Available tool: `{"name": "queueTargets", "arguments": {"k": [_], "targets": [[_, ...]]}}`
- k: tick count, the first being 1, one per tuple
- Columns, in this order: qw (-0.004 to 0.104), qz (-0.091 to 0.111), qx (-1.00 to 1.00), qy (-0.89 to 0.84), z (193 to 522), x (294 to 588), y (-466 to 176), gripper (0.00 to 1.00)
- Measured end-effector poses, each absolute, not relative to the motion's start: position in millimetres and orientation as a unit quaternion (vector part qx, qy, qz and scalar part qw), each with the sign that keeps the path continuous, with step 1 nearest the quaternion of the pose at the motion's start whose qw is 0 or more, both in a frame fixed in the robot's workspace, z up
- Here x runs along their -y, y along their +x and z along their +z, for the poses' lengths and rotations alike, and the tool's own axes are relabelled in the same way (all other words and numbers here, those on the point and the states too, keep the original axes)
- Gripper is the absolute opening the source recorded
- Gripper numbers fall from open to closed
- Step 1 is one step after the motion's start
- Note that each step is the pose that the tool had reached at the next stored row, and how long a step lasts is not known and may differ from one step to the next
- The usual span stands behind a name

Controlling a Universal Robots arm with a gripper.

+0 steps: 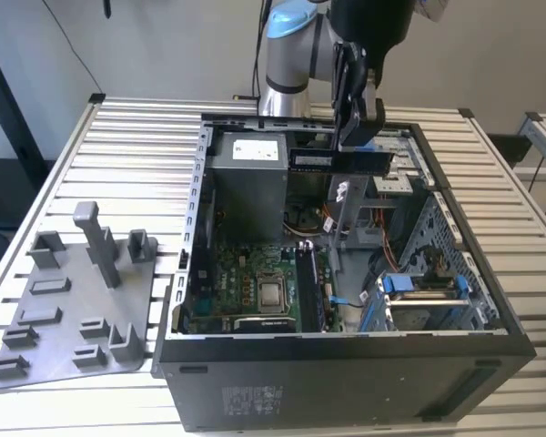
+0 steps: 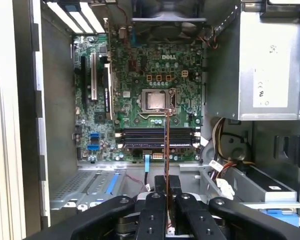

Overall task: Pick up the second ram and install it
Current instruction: 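Pick up the second ram and move it above second insertion slot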

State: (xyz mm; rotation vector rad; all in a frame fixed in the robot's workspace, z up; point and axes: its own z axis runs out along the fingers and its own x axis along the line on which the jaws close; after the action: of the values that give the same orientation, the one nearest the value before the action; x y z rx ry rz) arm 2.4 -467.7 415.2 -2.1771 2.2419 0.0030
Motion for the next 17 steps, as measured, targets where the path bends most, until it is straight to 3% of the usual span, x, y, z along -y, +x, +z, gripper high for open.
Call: {"name": "queueTargets", "arguments": {"k": [17], "targets": [[0.010, 0.000, -0.718, -0.696, 413.0, 433.7, 0.2, 0.14]]}}
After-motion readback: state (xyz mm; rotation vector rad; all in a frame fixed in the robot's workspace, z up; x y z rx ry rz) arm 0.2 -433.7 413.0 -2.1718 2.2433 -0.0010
